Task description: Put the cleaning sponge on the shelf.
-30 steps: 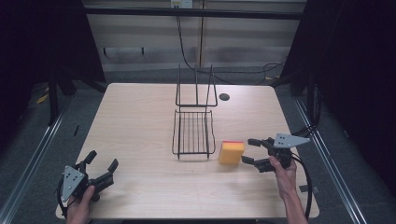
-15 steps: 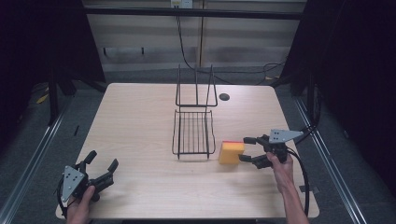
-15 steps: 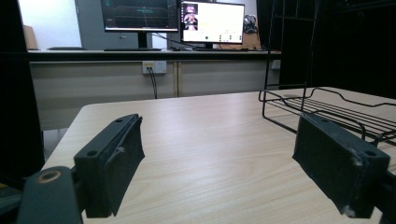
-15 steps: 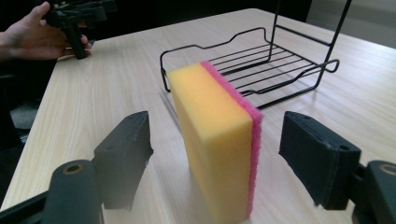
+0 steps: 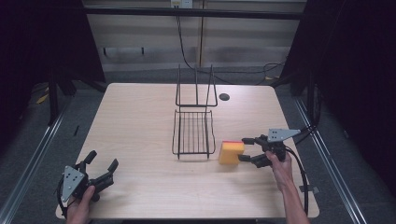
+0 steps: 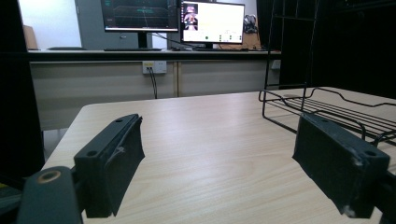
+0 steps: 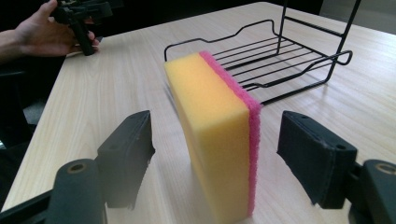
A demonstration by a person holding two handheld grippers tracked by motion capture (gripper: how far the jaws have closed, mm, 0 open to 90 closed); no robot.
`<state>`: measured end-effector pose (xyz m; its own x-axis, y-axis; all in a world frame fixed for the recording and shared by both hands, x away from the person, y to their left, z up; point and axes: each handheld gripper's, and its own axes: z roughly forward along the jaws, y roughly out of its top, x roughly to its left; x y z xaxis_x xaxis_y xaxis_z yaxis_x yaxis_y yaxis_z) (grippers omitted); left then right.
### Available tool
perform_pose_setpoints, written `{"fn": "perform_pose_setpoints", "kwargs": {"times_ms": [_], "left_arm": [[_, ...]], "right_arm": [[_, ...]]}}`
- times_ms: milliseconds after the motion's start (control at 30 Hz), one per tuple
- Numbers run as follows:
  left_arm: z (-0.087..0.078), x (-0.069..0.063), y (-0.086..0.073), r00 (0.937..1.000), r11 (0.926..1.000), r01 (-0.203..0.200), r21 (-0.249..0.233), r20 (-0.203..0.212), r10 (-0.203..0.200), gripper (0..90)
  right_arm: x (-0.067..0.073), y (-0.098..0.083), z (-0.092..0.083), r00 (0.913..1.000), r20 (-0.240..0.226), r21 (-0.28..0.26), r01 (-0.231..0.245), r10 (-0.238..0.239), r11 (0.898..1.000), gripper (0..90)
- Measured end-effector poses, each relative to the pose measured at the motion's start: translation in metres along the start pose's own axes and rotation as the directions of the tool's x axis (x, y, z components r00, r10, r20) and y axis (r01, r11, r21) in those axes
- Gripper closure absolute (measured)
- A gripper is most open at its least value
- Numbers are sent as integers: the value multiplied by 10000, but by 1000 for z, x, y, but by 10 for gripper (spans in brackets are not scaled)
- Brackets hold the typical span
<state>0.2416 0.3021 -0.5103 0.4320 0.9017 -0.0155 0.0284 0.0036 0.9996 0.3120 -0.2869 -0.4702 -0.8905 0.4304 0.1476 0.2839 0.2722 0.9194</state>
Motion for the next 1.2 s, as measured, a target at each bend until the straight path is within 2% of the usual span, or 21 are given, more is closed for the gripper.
{"fn": "perform_pose_setpoints", "kwargs": {"times_ms": [200, 500, 533, 733, 767, 800, 1033, 1200], "left_arm": [[0, 0, 0, 10000, 10000, -3, 1, -9, 3, 156], [0, 0, 0, 10000, 10000, 32, -30, -11, -32, 156], [0, 0, 0, 10000, 10000, 34, -35, -10, -34, 156], [0, 0, 0, 10000, 10000, -7, -50, -15, 7, 156], [0, 0, 0, 10000, 10000, 11, -72, -7, -11, 156], [0, 0, 0, 10000, 10000, 16, -56, 21, -16, 156], [0, -1, 0, 10000, 10000, 30, -75, 16, -30, 156], [0, 0, 0, 10000, 10000, 28, -74, 16, -28, 156]], "right_arm": [[-1, -1, 3, 10000, -14, 51, 62, -62, 10000, 296], [-1, -2, 9, 9994, -332, 184, 79, -73, 9998, 345], [-1, 0, 12, 9986, -512, 278, 161, -146, 9995, 363], [-2, 6, 17, 9980, -552, 196, 305, -293, 9993, 461], [-2, 6, 19, 9983, -493, 408, 323, -302, 9986, 536], [-2, 6, 19, 9984, -461, 412, 337, -318, 9986, 549], [-2, 5, 18, 9977, -571, 304, 379, -361, 9988, 586], [-1, 6, 18, 9976, -490, 314, 504, -488, 9982, 591]]}}
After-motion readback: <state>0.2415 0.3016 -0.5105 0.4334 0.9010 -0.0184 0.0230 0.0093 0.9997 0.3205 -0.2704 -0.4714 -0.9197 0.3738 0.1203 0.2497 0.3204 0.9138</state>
